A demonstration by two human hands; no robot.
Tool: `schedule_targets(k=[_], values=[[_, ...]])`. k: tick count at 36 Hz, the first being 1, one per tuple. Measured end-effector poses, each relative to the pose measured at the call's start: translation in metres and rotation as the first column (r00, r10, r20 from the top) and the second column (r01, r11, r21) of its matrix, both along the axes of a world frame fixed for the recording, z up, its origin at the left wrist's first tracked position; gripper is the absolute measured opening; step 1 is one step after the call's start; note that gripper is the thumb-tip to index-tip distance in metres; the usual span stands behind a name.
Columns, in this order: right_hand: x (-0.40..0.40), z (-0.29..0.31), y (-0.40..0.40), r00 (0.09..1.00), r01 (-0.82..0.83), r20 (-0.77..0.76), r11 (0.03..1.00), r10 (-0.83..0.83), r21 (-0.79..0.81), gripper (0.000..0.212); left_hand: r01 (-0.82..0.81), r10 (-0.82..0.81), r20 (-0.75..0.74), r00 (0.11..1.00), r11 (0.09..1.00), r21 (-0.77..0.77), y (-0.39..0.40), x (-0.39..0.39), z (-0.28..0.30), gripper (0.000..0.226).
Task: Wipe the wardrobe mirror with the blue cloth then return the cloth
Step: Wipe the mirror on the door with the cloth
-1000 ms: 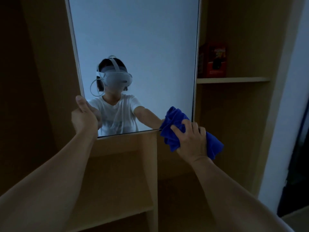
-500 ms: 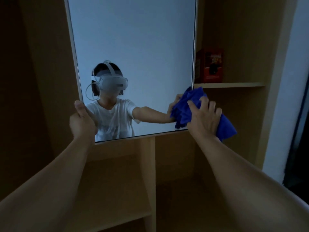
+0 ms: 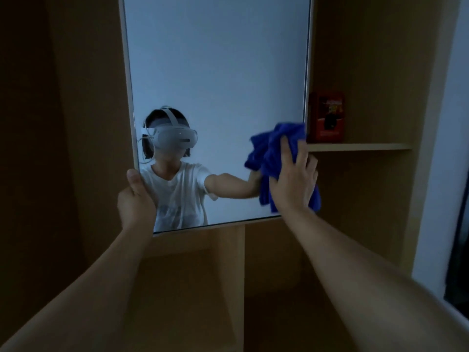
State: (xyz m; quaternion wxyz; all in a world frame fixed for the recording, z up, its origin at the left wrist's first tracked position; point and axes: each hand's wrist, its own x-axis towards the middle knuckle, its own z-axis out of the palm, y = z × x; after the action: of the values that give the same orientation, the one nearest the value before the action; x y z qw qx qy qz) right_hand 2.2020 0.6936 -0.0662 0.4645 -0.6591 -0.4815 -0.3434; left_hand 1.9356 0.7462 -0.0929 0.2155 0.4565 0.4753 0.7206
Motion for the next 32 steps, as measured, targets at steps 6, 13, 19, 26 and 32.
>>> schedule_targets(k=[6,13,19,26,32], values=[[-0.013,0.067,0.022,0.992,0.052,-0.120,0.994,-0.041,0.092,0.083,-0.015,0.015,0.009,1.000,0.999,0.048,-0.004,0.005,0.001,0.061],[-0.059,0.004,0.025,0.996,-0.014,0.092,0.991,0.002,0.132,0.082,0.008,-0.008,-0.001,1.000,0.999,0.037,-0.007,0.003,0.002,0.063],[-0.076,-0.086,0.012,0.857,-0.075,0.512,0.997,0.060,0.009,0.102,0.027,-0.027,-0.010,1.000,0.999,-0.017,-0.011,0.003,0.005,0.061],[-0.086,0.018,0.014,0.874,-0.106,0.481,0.993,0.068,0.051,0.096,0.102,-0.103,-0.033,0.994,0.994,-0.046,-0.010,-0.004,0.006,0.062],[-0.125,0.108,0.021,0.957,-0.117,0.270,0.992,0.102,0.039,0.085,0.155,-0.157,-0.034,0.987,0.987,-0.053,-0.018,-0.004,0.005,0.060]])
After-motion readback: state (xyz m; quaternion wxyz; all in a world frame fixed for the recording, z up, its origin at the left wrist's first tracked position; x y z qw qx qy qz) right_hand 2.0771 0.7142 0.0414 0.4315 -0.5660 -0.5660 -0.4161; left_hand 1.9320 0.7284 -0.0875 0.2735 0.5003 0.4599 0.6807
